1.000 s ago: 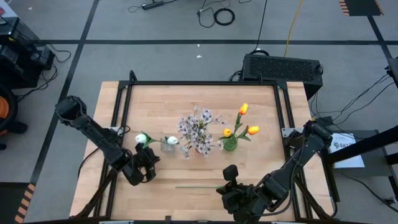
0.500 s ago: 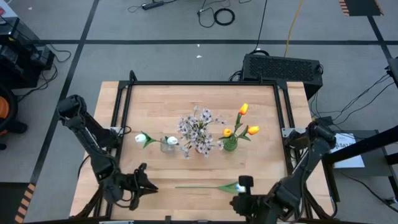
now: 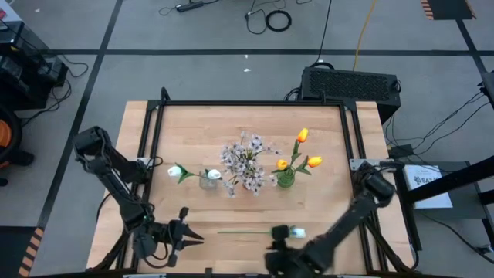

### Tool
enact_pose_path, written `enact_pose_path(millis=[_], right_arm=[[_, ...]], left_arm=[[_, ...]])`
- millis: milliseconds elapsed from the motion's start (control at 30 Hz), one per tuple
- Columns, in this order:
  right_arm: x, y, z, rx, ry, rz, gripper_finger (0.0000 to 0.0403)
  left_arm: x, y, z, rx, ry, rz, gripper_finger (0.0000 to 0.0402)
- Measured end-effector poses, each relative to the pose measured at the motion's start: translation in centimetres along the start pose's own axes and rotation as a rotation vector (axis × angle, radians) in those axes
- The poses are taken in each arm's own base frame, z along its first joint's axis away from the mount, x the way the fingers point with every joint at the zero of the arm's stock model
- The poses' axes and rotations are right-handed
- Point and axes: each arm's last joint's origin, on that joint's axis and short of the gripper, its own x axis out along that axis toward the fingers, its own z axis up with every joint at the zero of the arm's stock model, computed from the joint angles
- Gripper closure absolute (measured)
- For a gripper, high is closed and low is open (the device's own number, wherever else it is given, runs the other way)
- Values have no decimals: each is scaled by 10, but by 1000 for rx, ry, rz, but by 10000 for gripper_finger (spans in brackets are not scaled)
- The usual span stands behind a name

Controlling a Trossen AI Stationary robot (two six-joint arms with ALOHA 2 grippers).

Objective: Sort flowers into vase by color
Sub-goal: Put the white tulip into the transparent vase

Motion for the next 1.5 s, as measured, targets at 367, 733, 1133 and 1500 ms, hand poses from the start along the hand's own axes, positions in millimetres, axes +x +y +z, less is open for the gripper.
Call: enact_pose_path(millis=[367, 733, 1133, 1500], right_arm=[[46, -41, 13, 43, 140, 34, 248], [78, -56, -2, 37, 295, -51, 248], [84, -68, -3, 71, 423, 59, 331], [79, -63, -4, 72, 408, 56, 399]], left_arm=[[28, 10, -17, -60, 13, 118, 350], [29, 9, -15, -82, -4, 110, 350], [29, 9, -15, -83, -9, 114, 350], [28, 11, -14, -79, -46, 167, 350]])
